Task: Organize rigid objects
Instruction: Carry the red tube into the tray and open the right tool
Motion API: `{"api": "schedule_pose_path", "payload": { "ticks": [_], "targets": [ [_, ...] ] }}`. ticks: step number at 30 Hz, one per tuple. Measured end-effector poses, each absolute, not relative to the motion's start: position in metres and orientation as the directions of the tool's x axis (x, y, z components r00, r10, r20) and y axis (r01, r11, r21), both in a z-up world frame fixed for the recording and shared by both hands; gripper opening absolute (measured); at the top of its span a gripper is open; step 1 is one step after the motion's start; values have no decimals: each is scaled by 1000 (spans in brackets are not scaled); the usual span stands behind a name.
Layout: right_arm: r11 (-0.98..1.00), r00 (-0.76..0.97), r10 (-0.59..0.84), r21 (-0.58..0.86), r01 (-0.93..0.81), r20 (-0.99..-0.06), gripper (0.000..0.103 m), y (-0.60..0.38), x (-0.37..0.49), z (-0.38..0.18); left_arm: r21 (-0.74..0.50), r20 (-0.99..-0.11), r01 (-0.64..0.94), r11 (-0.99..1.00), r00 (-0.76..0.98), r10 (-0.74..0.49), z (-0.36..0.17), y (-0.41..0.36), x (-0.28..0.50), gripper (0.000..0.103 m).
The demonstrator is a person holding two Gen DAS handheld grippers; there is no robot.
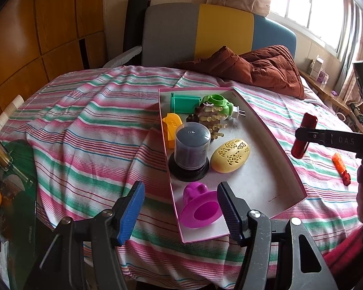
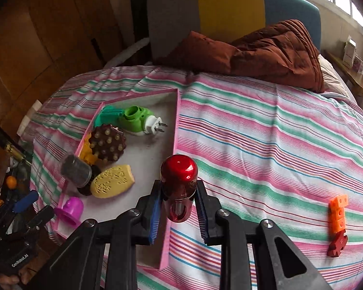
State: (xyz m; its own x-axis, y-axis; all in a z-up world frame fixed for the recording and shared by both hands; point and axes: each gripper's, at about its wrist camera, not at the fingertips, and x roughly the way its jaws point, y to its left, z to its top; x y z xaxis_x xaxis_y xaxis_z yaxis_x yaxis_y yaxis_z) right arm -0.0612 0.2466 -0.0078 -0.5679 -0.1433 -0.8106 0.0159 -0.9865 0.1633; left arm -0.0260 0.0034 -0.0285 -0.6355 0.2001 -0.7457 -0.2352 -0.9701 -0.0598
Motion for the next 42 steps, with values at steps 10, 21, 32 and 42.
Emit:
{"api": "schedule_pose_path", "payload": {
  "ticks": [10, 21, 32, 42],
  "targets": [
    [-983, -549, -185, 156, 100, -815, 26, 207, -91, -6, -79, -749, -225, -971, -629, 207, -31, -3, -32, 63],
    [-987, -441, -136, 84, 137, -887, 26, 179, -148, -46, -98, -762, -209, -973, -613, 208, -38, -10, -39, 63],
    [-987, -457, -142, 87, 139, -878, 28, 178, -143, -55, -92, -756, -220, -971, -620, 212, -38, -5, -39, 63],
    [-987, -529, -139, 75, 142, -837, 31, 181, -116, -29, -73, -733, -226, -971, -649, 206, -26, 0, -34, 70]
  ]
}}
